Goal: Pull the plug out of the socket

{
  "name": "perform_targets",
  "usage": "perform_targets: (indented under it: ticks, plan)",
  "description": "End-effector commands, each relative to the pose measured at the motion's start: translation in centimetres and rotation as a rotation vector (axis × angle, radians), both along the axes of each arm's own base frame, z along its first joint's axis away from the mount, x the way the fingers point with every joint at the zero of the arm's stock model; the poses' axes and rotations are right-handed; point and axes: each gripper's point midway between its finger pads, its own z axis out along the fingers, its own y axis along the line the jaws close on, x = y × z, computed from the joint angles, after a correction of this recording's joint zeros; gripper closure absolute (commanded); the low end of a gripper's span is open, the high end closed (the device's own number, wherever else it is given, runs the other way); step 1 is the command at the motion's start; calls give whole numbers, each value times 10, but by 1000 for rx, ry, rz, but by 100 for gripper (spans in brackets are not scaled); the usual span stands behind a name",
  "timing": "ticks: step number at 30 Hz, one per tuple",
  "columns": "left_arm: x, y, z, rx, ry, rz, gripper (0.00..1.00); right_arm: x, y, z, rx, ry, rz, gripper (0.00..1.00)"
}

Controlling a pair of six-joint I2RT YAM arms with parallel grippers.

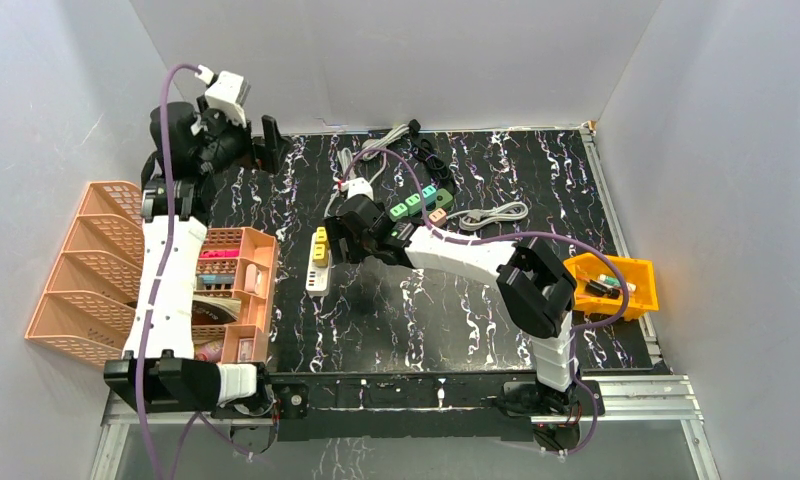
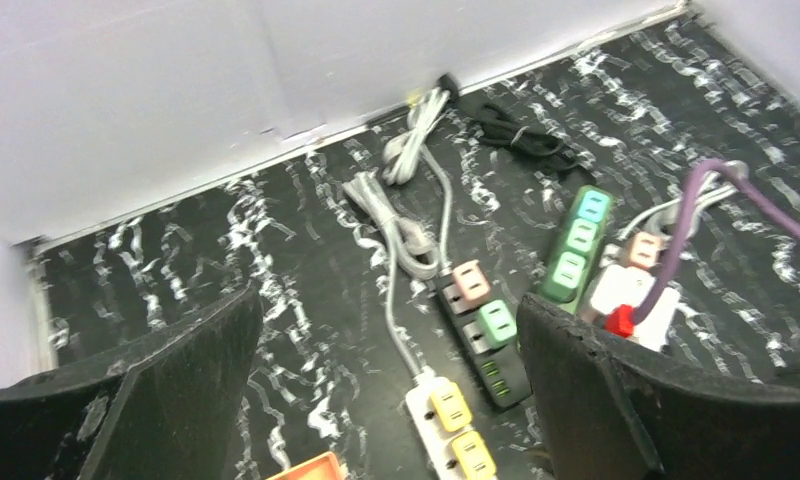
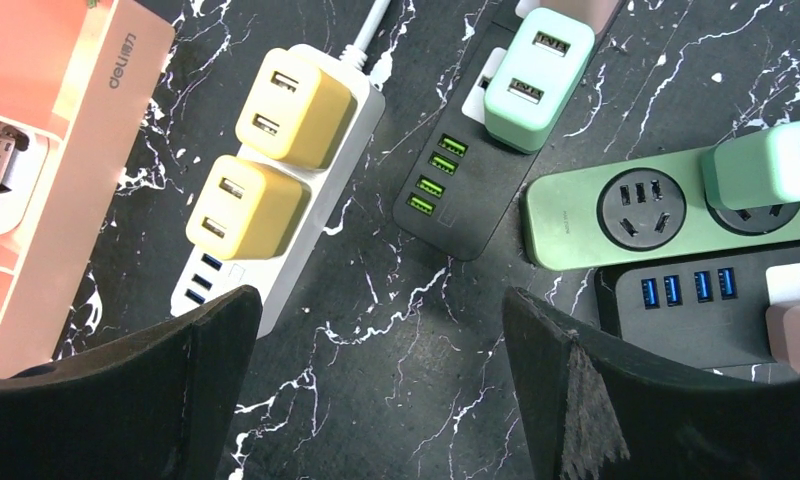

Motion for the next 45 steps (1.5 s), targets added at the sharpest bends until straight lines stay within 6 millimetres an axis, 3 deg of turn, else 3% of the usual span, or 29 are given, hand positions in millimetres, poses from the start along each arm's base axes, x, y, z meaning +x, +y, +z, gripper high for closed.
perform_targets:
  ticks: [1,2,4,5,8,11,12,16,18,20,23,26,31,36,41,44,45]
  plan:
    - [-16,22,-30,273,188,67,2,5,-1,18,39,-38,-24,2]
    - [-21,21,-41,295,236,47,2,4,-1,16,36,-33,-22,2]
    - [-25,3,-42,240,224,-87,2,3,-1,12,32,-21,-21,2]
    - [-30,-10,-29,143,161,-205,2,2,1,11,36,-16,-18,2]
    - [-56,-13,22,-150,-47,-458,2,2,7,12,47,-11,-7,2]
    - [-76,-23,50,-273,-94,-610,2,1,10,16,57,-25,-11,2]
    - [-73,-22,53,-300,-76,-602,2,0,11,17,69,-30,-11,2]
    - [-11,23,50,-384,2,-210,2,-2,19,20,126,-41,-14,2]
    - [13,53,41,-405,11,24,2,-4,27,21,159,-47,-4,2]
    - [22,84,28,-427,29,249,2,-4,38,23,169,-57,3,2]
    - [19,120,5,-425,47,501,2,-3,51,17,142,-44,3,2]
    - [7,136,-22,-410,99,632,2,0,63,6,123,-26,-2,2]
    - [-6,130,-56,-451,175,656,2,2,73,-23,67,31,-18,5]
    - [-9,120,-70,-448,203,633,2,6,70,-50,-3,58,-51,8]
    - [-11,95,-94,-457,275,564,2,9,64,-54,-19,46,-79,36]
    - [-19,77,-123,-457,346,522,2,9,60,-49,0,30,-88,54]
    - [-22,70,-132,-444,366,514,2,10,58,-45,5,25,-90,66]
